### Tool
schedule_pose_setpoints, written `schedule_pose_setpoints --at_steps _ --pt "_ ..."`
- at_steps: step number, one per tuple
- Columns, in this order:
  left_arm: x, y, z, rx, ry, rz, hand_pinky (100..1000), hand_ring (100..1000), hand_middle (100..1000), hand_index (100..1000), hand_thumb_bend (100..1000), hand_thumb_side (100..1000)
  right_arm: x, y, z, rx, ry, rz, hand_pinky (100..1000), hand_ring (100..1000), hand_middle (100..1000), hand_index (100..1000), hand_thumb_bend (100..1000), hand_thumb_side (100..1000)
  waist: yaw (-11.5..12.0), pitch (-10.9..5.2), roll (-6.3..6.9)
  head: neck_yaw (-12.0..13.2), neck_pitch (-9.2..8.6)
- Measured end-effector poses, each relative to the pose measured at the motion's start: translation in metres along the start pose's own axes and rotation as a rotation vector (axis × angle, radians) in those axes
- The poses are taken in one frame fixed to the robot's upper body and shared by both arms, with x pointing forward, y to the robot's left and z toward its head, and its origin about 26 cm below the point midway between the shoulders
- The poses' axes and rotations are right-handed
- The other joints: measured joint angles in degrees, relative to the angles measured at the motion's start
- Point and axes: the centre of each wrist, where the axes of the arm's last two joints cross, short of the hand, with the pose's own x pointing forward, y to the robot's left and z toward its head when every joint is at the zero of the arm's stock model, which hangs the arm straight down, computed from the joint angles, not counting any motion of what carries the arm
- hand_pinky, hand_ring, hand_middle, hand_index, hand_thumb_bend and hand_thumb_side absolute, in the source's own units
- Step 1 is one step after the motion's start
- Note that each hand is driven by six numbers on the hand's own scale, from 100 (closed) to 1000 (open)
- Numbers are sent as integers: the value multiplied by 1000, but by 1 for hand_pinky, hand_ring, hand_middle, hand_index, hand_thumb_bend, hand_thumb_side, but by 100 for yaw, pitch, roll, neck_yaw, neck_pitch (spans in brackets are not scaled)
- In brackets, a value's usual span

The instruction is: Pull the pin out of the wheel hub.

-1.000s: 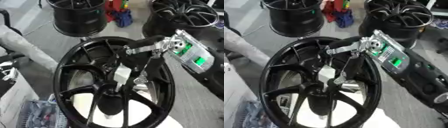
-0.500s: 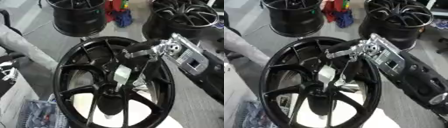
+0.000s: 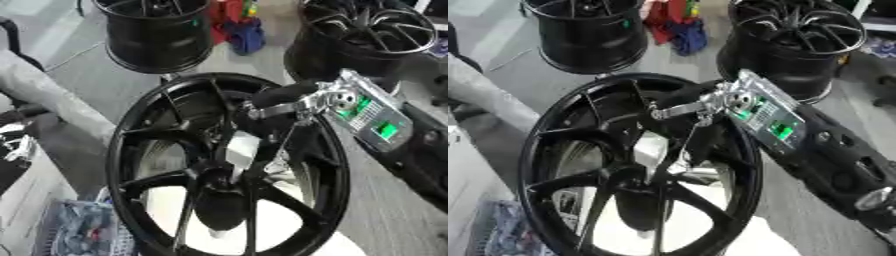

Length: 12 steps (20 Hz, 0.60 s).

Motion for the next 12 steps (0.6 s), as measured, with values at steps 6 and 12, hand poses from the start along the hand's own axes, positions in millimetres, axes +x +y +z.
schedule_pose_setpoints --at_steps 6,12 --pt "0 0 0 -2 1 0 650 662 747 803 302 342 1 1 -2 -1 -2 8 651 608 675 807 251 225 12 1 -2 0 0" --pt "0 0 -1 -4 1 0 650 662 747 803 302 342 2 1 -4 -11 -5 5 559 527 591 755 202 181 14 1 -12 -1 0"
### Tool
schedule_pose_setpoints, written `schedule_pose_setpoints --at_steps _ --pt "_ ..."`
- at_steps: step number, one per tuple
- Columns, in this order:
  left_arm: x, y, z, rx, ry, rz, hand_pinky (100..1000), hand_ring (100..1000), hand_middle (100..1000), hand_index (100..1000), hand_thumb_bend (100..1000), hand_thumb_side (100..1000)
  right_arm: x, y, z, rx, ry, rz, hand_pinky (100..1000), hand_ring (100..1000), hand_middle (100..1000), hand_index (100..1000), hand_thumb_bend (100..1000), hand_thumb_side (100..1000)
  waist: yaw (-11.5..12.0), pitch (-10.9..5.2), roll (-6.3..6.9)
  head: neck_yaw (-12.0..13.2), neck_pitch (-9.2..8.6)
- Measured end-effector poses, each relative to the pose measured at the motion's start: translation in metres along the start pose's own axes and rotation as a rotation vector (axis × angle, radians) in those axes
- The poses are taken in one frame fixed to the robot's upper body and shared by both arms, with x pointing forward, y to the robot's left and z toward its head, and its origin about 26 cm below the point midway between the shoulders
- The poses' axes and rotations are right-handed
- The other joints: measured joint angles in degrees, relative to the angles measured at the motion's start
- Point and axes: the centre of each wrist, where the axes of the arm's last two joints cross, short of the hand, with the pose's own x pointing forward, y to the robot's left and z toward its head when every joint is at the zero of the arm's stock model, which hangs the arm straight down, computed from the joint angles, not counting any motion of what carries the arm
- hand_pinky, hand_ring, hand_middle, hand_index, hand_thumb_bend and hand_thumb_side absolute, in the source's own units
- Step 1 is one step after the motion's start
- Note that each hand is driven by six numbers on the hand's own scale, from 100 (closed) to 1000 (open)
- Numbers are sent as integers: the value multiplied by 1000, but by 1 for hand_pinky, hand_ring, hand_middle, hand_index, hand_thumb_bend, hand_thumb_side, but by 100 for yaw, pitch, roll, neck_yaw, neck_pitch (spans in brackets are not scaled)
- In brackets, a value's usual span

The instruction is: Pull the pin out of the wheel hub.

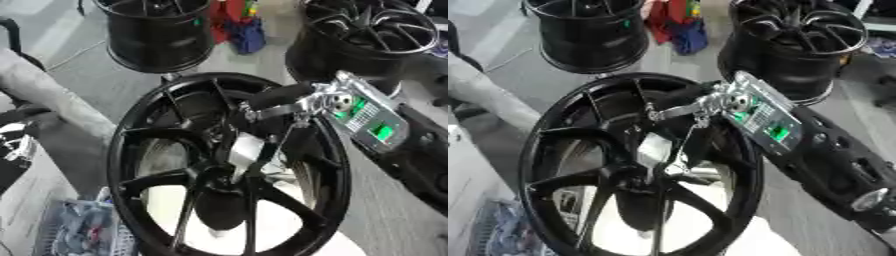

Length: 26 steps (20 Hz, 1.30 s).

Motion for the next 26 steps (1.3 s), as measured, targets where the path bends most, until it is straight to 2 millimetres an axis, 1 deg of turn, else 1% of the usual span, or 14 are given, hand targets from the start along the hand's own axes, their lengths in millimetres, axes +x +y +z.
schedule_pose_setpoints --at_steps 5,10,13,18,21,26 --pt "0 0 0 -1 -2 0 651 662 747 804 302 342 1 -1 0 -19 1 1 470 458 500 672 156 140 8 1 -4 -2 0" --pt "1 0 -1 -2 -4 0 651 663 747 804 302 342 2 -3 -2 -34 -4 3 423 420 461 612 111 102 16 1 -5 -13 0" --pt "1 0 -1 -2 -5 1 651 663 747 804 302 342 3 -3 -3 -40 -2 9 391 392 431 570 100 100 20 1 -7 -22 0" --pt "1 0 -1 -2 -5 1 651 663 747 804 302 342 6 -7 -2 -56 -7 23 374 377 416 550 100 100 19 0 -15 -25 0" --pt "1 0 -1 -2 -5 1 651 663 747 804 302 342 14 -14 1 -71 -19 46 372 374 411 545 100 100 13 -1 -30 -26 0" --pt "1 0 -1 -2 -5 1 652 663 747 804 302 342 28 -26 12 -95 -31 73 367 370 406 542 100 100 2 -19 -41 -27 0"
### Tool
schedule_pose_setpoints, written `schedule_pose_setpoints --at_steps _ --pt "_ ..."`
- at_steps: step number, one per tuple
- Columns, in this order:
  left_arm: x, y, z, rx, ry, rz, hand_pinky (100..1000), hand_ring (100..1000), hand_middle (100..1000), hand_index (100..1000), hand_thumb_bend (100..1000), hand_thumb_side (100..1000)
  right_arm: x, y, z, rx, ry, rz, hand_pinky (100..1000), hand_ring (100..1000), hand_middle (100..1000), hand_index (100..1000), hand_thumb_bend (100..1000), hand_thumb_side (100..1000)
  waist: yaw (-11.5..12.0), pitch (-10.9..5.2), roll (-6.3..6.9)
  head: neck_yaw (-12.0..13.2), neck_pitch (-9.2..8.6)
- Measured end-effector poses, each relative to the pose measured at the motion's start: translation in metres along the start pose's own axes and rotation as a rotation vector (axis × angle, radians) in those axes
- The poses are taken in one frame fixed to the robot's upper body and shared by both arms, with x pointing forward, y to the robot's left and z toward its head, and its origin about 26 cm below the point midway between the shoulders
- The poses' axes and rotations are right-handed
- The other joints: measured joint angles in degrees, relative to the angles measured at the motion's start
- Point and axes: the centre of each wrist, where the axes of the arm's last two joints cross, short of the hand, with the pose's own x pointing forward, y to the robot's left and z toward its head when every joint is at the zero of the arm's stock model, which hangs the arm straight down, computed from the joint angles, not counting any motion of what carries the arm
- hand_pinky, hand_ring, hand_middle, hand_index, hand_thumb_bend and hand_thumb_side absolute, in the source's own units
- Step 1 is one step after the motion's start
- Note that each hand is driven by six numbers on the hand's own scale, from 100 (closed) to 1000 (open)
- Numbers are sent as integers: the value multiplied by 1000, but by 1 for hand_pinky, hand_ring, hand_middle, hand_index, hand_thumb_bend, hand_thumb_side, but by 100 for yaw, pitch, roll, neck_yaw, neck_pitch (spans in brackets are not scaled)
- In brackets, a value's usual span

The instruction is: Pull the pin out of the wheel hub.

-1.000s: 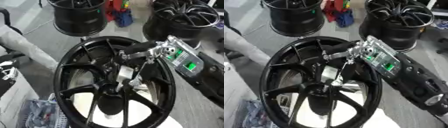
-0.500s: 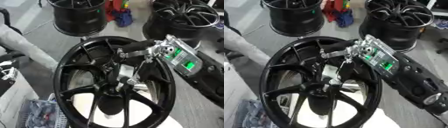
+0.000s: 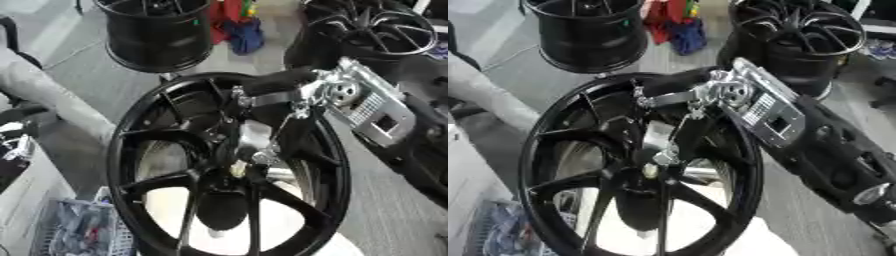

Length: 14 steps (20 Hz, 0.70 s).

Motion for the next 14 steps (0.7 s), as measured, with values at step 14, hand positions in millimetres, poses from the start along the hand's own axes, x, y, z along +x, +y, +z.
schedule_pose_setpoints --at_steps 14 --pt "-3 4 2 8 14 -12 652 663 748 804 302 343 34 -38 84 -177 63 25 365 363 402 543 100 100 -246 -85 -80 35 0"
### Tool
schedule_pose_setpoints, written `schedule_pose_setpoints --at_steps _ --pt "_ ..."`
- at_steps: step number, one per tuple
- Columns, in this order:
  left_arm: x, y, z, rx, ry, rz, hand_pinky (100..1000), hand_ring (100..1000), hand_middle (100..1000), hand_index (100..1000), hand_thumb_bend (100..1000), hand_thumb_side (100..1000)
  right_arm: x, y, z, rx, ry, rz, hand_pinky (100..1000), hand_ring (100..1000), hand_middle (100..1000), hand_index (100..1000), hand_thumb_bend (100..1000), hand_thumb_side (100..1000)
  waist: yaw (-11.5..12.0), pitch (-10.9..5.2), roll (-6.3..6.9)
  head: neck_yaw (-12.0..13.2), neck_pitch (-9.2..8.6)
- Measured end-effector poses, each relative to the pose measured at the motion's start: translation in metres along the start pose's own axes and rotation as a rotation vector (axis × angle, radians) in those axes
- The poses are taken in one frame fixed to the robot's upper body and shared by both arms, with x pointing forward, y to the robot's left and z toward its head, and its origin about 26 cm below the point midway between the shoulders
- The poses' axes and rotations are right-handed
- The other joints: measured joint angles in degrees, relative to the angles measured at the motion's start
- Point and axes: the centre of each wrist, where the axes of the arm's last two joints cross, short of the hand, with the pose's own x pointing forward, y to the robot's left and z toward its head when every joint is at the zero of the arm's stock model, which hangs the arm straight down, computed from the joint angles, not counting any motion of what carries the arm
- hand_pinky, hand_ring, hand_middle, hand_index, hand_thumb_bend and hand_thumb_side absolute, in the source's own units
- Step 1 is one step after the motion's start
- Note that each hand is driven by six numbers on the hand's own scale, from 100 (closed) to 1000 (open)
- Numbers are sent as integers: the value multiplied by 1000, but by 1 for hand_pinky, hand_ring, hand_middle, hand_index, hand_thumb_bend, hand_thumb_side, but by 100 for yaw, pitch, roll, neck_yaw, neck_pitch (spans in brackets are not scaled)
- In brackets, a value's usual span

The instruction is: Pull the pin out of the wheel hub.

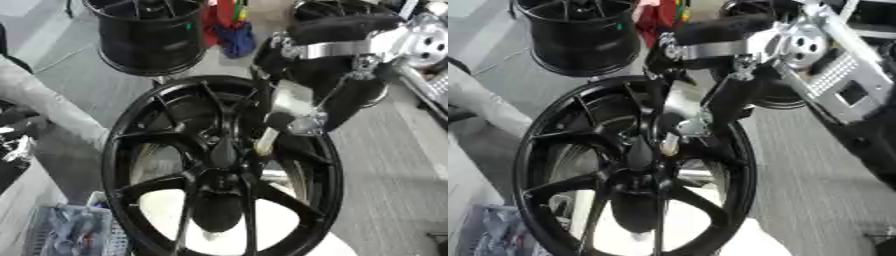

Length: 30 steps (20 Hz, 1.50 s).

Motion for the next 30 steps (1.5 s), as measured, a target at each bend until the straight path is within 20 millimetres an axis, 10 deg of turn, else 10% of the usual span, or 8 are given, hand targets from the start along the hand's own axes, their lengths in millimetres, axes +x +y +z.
schedule_pose_setpoints --at_steps 8,11,15,17,30 --pt "-1 5 1 23 5 -10 652 663 748 804 302 342 -38 48 95 -200 374 -125 394 385 429 556 100 100 -130 1 63 52 0" --pt "-1 7 1 34 7 -11 652 663 748 804 302 342 -57 83 127 -252 593 -161 609 585 639 796 176 100 -176 14 93 76 0" --pt "-2 8 1 43 7 -11 652 662 747 804 302 343 -79 137 164 -347 875 -220 811 783 811 893 253 100 -196 52 119 97 0" --pt "-2 9 1 49 8 -11 652 662 747 804 302 342 -87 162 179 -413 1000 -249 847 819 835 896 317 301 -197 69 138 102 0" --pt "-2 8 2 59 10 -1 652 661 747 803 302 342 -90 226 181 -900 1204 -299 763 723 761 865 193 234 -178 78 194 127 0"
